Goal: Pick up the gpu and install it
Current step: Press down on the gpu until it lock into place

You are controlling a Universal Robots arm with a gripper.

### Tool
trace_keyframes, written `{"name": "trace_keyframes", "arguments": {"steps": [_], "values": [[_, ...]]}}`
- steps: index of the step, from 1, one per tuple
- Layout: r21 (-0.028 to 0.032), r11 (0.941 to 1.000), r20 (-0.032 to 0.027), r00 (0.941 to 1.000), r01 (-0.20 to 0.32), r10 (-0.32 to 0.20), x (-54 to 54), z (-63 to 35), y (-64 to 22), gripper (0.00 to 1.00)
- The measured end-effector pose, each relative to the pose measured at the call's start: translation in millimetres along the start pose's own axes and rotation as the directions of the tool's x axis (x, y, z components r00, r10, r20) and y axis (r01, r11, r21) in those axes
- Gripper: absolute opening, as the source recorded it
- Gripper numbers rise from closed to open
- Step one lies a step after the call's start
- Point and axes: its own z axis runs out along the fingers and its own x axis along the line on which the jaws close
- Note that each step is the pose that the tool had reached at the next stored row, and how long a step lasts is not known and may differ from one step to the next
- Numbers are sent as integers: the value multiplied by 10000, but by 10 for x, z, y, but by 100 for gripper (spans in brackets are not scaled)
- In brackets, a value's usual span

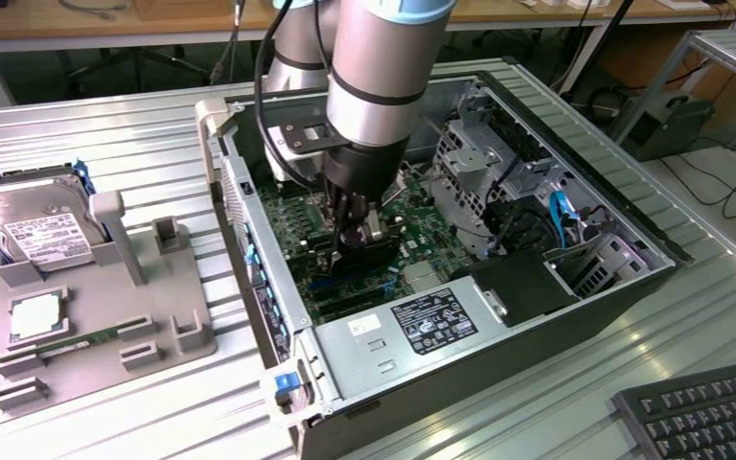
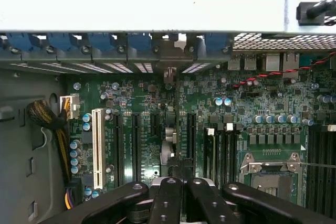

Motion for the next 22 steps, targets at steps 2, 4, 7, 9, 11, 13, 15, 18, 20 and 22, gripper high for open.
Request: {"name": "trace_keyframes", "arguments": {"steps": [2,4,7,9,11,13,15,18,20,22], "values": [[-1,10000,0,10000,1,-1,5,2,5,11],[-1,10000,0,10000,3,-3,13,3,10,11],[-1,10000,0,10000,5,-5,18,10,15,11],[-3,10000,-4,10000,5,-5,19,17,17,11],[4,10000,11,10000,5,-5,18,32,17,11],[2,10000,2,10000,4,-4,19,47,18,11],[-2,10000,-7,10000,5,-5,20,50,18,11],[7,10000,18,10000,5,-5,17,11,18,11],[-14,10000,1,10000,4,-4,15,-87,20,11],[-24,10000,0,10000,4,-4,11,-183,20,11]]}}
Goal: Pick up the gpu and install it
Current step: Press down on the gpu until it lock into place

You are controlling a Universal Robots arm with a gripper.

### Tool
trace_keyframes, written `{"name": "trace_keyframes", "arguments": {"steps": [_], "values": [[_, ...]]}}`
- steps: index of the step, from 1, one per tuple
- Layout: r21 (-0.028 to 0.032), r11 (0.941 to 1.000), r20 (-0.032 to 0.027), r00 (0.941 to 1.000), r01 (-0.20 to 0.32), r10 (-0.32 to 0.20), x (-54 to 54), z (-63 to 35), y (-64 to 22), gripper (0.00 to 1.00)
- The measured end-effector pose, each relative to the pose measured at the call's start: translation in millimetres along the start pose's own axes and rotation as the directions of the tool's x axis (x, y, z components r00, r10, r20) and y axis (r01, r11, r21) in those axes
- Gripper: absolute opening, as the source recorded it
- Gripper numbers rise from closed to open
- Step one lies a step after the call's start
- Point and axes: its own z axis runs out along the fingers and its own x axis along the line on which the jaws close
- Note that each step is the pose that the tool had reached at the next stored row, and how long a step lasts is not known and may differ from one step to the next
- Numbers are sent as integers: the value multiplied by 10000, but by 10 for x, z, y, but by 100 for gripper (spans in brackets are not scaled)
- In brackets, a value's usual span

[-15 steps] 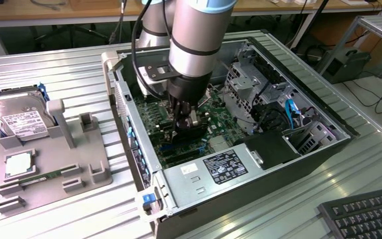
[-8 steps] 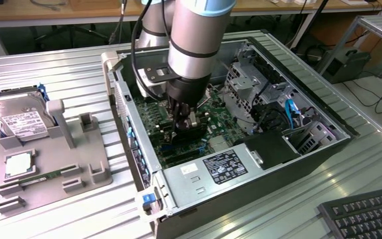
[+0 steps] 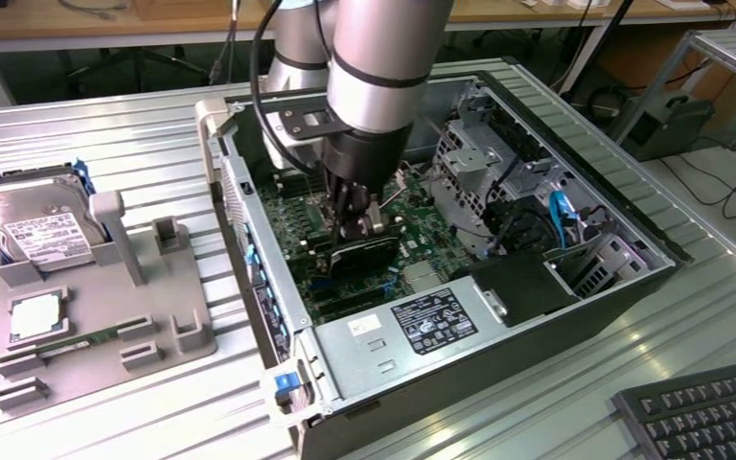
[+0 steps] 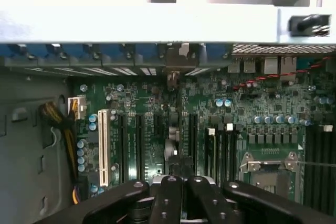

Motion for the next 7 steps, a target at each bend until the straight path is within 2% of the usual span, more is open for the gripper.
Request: {"name": "trace_keyframes", "arguments": {"steps": [7], "values": [[-3,10000,-1,10000,0,0,0,-12,1,11]]}}
